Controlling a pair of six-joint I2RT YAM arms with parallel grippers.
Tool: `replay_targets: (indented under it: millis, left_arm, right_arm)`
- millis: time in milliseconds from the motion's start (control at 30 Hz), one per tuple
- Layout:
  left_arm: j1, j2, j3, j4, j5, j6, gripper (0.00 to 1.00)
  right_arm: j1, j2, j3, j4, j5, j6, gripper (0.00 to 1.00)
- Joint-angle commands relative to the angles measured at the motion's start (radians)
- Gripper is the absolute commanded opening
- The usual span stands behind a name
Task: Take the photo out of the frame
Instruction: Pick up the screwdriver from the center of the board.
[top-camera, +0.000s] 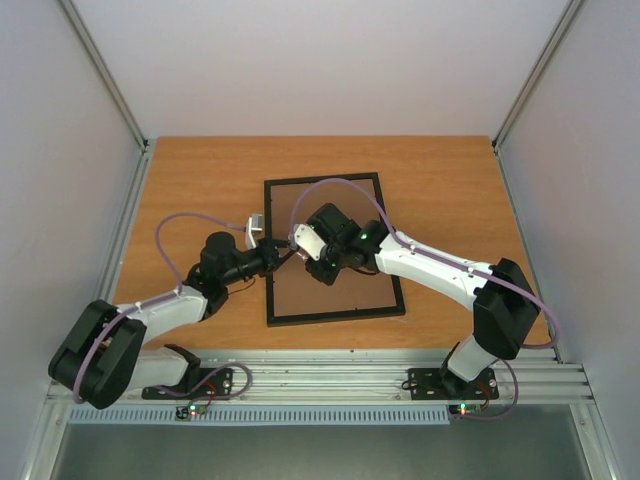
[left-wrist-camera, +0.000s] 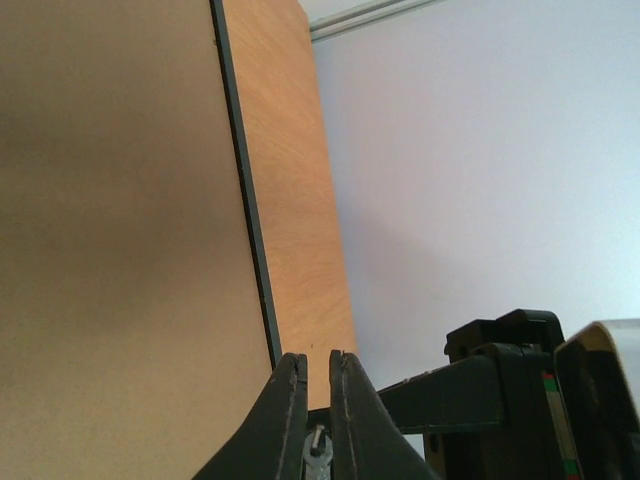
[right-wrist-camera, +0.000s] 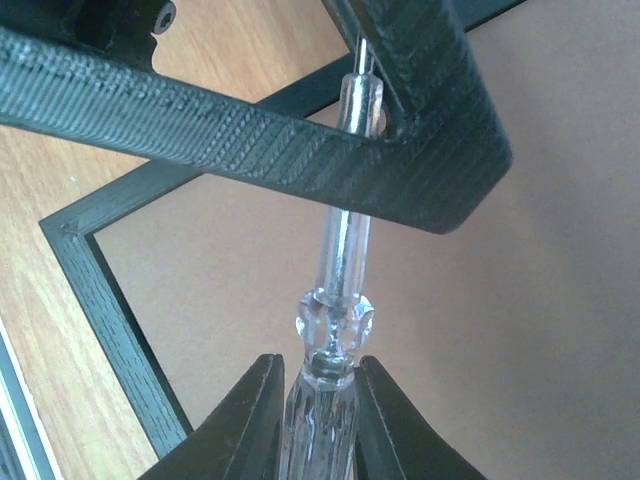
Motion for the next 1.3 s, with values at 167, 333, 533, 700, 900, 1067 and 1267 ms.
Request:
replay_targets:
  millis: [167,333,533,700,900,1067,1267]
  left_arm:
    - [-0.005,-0.051,-0.032,0.095,-0.032,0.031,0.01]
    - [-0.005,-0.067,-0.052,0.091,-0.070,0.026,0.01]
    - [-0.004,-0.074,-0.054,0.037,-0.094,0.037,0.12]
    - [0.021,-0.130,-0.032,-0.182,-0.131,0.086,0.32]
    - [0.133,-0.253,0.024,-0.570,-0.199,0.215,0.39]
    - [0.231,-0.228,0.053,-0.728,-0.153,0.288,0.42]
    - [0.236,-0.113,0.068,-0.748,-0.134,0.317,0.43]
  right_arm:
    - [0.001,-0.016,0.025,-0.044,-0.031,-0.022,0.19]
    - [-0.003,-0.013,0.029,-0.061,-0.003,-0.032,0.15]
    - [-0.010,0.024,0.079,-0.116,0.010,-0.066,0.01]
    - [-0.011,0.097,0.162,-0.239,0.048,-0.147,0.01]
    - [-0.027,0.165,0.223,-0.351,0.018,-0.232,0.01]
    - [-0.027,0.219,0.275,-0.404,0.003,-0.297,0.01]
    - [-0.020,0.301,0.336,-0.444,0.116,-0.361,0.01]
